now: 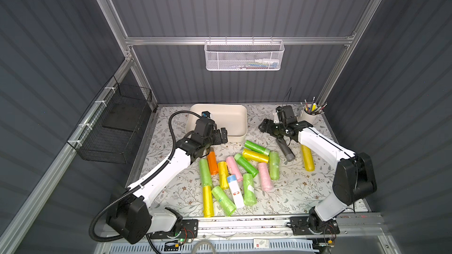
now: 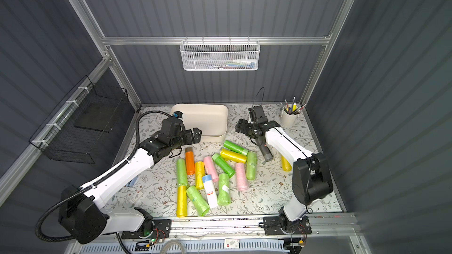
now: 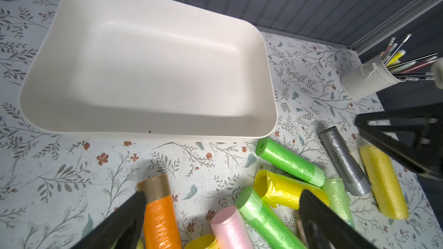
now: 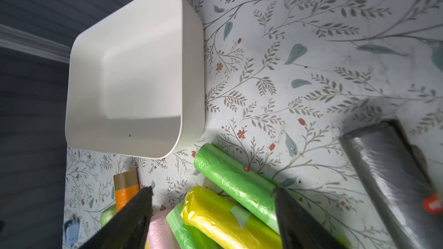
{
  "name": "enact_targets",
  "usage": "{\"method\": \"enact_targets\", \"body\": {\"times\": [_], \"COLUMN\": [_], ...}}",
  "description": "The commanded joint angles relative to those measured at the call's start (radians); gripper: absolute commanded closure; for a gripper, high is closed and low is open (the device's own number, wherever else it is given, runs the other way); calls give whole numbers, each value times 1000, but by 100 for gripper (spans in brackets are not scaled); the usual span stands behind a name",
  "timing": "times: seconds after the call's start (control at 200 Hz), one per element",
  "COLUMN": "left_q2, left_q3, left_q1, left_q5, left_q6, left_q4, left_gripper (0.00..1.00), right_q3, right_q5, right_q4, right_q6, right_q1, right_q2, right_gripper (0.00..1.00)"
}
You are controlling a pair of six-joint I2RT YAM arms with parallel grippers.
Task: Put the roll of trash bags into the storage box
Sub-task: Move the storage box to the center of the board.
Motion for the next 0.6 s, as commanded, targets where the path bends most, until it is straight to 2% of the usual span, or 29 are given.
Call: {"method": "enact_targets", "body": {"times": [0.0, 0.15, 0.295, 0.4, 0.595], "left_q2": [-43, -52, -33, -28, -33], "left_q3": [-24, -22, -8, 3, -12], "left_q1": [-4, -4, -4, -4, -5], "left_q5": [-28, -30, 5, 11, 10], "left_q6": [-9, 1, 0, 9, 3], "left_q4": [-59, -72, -75, -84, -75], "left_gripper": [0, 0, 0, 0, 0], "right_q3": [78, 183, 255, 326, 362], "right_q5": [-30, 1, 53, 93, 136], "right_q4": [1, -19, -19, -100, -111], "right_q6": [9, -2, -14, -7, -11], "right_q1": [43, 86, 109, 124, 142], "right_q2": [77, 184, 268, 329, 391], "right_gripper": [30, 33, 40, 41, 45]}}
